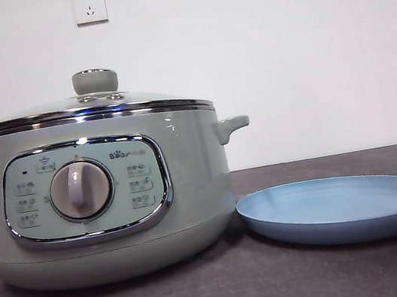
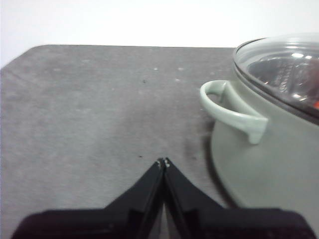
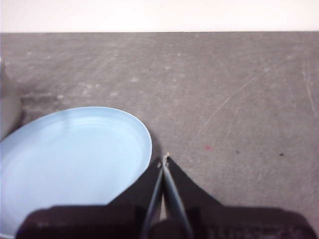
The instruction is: Take the pumpkin out from the steamer,put the pumpkin in the blue plate,close the lid
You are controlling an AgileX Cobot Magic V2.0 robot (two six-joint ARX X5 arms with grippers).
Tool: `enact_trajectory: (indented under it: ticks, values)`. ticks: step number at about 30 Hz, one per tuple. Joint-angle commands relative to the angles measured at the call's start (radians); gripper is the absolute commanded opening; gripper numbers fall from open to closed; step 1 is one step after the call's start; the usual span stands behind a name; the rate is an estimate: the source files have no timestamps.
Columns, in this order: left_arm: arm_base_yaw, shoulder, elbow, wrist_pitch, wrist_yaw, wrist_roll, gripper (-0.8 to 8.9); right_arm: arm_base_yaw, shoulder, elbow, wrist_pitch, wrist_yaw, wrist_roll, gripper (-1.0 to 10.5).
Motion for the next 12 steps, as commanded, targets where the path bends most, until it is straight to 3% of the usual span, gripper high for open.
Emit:
enact_trajectory:
  ticks: [1, 4, 6, 12]
  values:
    - [0.002, -0.002, -0.013, -0.002, 0.103, -0.223, -0.03, 0.002, -0.002, -0.01, 0.003, -0.001, 0.365, 0.0]
    - [0.002, -0.002, -0.013, 0.006, 0.272, -0.442, -0.03, 0.002, -0.002, -0.01, 0.003, -0.001, 0.679, 0.0]
    - [0.002, -0.002, -0.013, 0.008, 0.365, -0.473, -0.03, 0.002, -0.002, -0.01, 0.003, 0.001, 0.779, 0.0]
    - [0.002, -0.002, -0.013, 0.023, 0.402, -0.482, -0.05, 0.001, -0.002, -0.01, 0.004, -0.001, 0.798, 0.0]
